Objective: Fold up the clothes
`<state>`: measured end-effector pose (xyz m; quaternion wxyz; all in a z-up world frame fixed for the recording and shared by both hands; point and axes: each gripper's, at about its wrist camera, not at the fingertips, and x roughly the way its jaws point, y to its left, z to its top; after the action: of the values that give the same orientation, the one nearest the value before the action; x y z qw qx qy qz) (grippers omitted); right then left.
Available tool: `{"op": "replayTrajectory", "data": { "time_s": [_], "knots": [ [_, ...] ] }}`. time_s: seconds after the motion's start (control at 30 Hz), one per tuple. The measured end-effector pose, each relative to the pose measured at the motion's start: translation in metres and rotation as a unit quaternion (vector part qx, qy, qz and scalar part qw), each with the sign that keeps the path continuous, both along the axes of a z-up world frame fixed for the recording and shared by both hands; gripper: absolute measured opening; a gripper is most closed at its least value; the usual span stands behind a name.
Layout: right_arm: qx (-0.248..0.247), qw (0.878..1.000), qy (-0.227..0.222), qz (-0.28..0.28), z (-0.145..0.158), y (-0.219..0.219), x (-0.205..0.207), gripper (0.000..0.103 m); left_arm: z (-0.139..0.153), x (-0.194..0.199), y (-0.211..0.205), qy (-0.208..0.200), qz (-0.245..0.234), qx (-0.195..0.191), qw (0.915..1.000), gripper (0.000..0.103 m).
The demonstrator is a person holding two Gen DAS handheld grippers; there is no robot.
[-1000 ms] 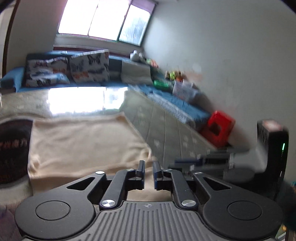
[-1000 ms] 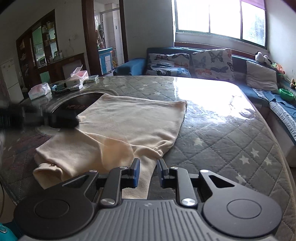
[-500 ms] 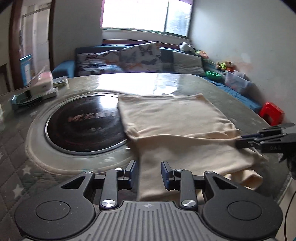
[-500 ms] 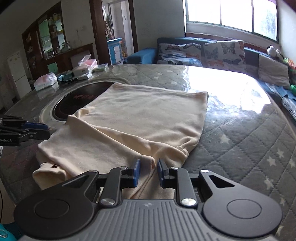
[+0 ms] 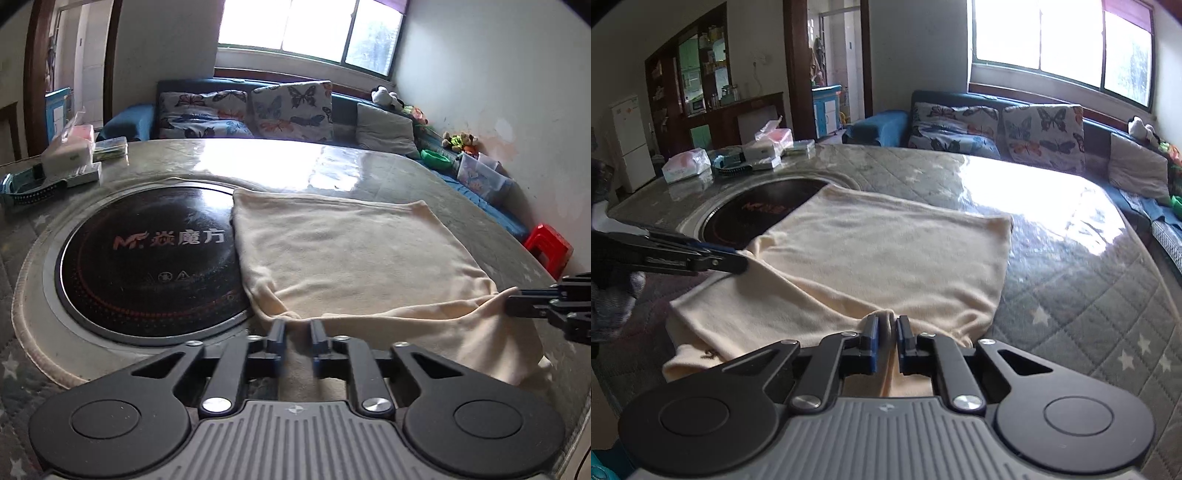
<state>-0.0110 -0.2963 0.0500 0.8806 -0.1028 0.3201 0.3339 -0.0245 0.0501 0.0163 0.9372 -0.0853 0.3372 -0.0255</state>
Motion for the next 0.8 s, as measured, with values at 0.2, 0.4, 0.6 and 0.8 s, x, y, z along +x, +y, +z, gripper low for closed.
{"op": "replayTrajectory", "data": {
  "time_s": [0.2, 0.4, 0.6, 0.8],
  "knots": [
    [0.012, 1.0, -0.019, -0.008, 0.008, 0.0, 0.001, 0.008, 0.004, -0.013, 0.006, -0.017, 0.025, 0.004, 0.9995, 0.002],
    [-0.009, 0.999, 0.02, -0.035, -0.023, -0.004, 0.02, 0.01, 0.002, -0.011, 0.011, -0.009, 0.028, -0.009, 0.9995, 0.005],
    [-0.004, 1.0, -0.004, -0.004, -0.004, -0.007, 0.003, 0.011, 0.024, -0.022, 0.004, -0.031, -0.01, -0.008, 0.9994, 0.006],
    [-0.032, 0.998, 0.001, 0.049, -0.012, 0.006, -0.016, 0.011, 0.01, -0.03, -0.025, -0.011, -0.075, 0.021, 0.9969, 0.006]
  ]
}}
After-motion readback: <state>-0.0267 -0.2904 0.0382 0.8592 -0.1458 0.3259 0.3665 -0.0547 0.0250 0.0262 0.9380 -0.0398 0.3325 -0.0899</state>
